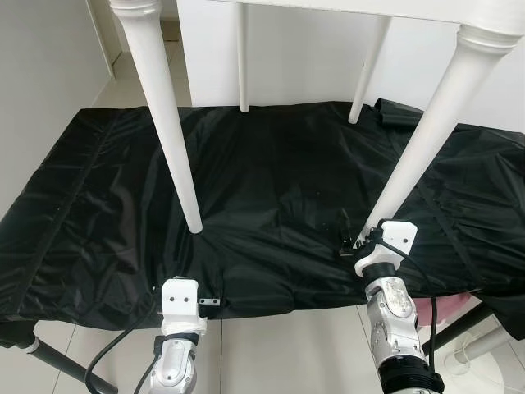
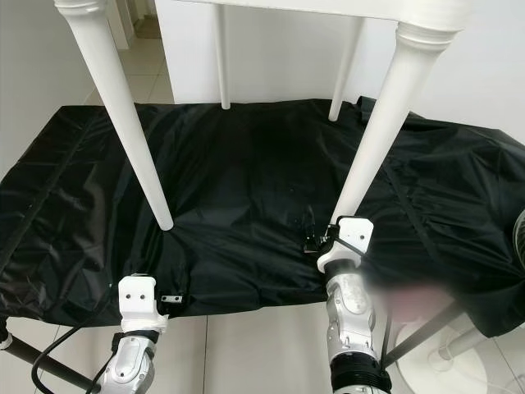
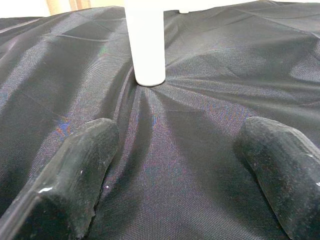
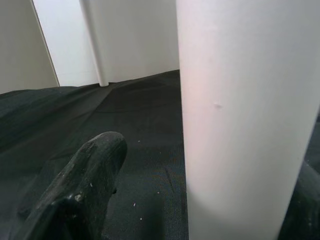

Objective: Building children table

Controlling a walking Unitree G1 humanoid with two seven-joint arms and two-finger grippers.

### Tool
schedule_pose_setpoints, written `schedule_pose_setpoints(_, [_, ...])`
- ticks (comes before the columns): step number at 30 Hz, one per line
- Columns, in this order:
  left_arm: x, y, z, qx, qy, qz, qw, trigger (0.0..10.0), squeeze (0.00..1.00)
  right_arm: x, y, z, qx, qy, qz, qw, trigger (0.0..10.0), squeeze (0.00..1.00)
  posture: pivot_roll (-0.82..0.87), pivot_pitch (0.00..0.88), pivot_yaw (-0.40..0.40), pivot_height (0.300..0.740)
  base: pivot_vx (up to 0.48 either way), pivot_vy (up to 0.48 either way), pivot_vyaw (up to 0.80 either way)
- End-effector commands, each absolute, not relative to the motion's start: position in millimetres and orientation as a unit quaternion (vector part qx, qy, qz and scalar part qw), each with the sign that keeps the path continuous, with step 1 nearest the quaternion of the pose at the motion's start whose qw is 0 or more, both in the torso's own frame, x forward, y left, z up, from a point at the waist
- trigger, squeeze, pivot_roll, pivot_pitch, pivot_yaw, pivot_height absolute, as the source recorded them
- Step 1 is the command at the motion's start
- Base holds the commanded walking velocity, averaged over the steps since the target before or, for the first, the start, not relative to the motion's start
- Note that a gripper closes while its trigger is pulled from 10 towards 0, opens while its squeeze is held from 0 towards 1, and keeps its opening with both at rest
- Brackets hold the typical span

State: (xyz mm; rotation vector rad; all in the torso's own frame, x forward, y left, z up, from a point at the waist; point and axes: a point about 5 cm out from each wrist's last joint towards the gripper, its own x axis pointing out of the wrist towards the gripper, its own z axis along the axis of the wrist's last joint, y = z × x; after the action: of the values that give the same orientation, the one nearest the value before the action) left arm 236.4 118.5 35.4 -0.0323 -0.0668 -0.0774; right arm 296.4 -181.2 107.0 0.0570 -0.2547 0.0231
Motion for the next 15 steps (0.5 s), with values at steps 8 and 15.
schedule_pose_setpoints(8, [344.1, 38.8, 364.5, -0.099, -0.266, -0.338, 0.897, 10.0, 0.0, 301.2, -173.9, 108.6, 0.034, -0.129, 0.029, 0.991, 10.0, 0.0, 0.11, 0.158, -0.037, 0.74, 0.0, 0.0, 0.0])
schedule_pose_setpoints(15, [344.1, 38.8, 364.5, -0.099, -0.266, -0.338, 0.897, 10.0, 0.0, 301.2, -173.9, 108.6, 0.034, -0.129, 0.029, 0.991, 10.0, 0.0, 0.11, 0.158, -0.037, 0.74, 0.0, 0.0, 0.0])
